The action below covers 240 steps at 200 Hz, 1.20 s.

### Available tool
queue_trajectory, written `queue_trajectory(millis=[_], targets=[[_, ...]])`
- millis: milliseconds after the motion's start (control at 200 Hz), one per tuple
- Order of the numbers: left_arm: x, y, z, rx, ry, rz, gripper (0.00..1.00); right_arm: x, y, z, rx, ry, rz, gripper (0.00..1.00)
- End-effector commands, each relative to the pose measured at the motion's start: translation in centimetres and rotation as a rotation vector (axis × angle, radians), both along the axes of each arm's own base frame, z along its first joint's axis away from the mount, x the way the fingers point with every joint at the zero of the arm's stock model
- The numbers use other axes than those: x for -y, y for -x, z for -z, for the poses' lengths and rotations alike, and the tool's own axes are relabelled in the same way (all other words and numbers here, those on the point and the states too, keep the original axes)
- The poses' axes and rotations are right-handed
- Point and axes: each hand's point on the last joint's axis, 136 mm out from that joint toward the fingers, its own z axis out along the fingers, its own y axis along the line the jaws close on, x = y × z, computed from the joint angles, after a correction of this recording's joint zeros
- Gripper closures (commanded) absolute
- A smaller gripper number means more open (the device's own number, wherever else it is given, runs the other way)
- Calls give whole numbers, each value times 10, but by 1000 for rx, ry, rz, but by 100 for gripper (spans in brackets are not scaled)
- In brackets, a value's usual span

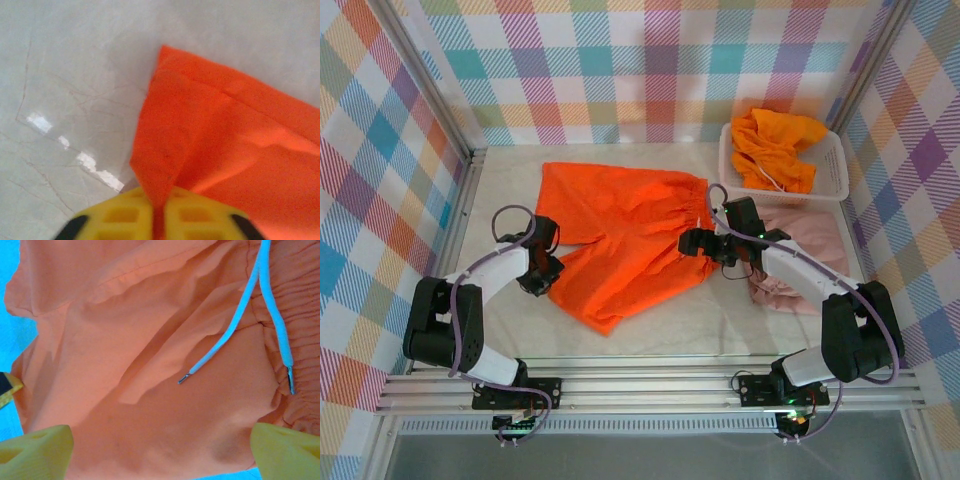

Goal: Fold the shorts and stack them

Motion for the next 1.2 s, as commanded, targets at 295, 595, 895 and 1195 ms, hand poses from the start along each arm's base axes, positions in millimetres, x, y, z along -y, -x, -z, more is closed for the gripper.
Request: queue_trajectory(millis=[295,595,895,1195], targets=[[-11,-76,-137,252,-158,84,91,2,5,1,5,12,-1,9],[-1,-112,-189,395,-118,154,0,-1,6,-6,9,-16,-4,9],[-6,-24,-93,230,-14,52,0,30,-6,20,-43,131,153,12],[-24,11,-39,136,25,-46,1,45,-27,45,-108,193,204,19]])
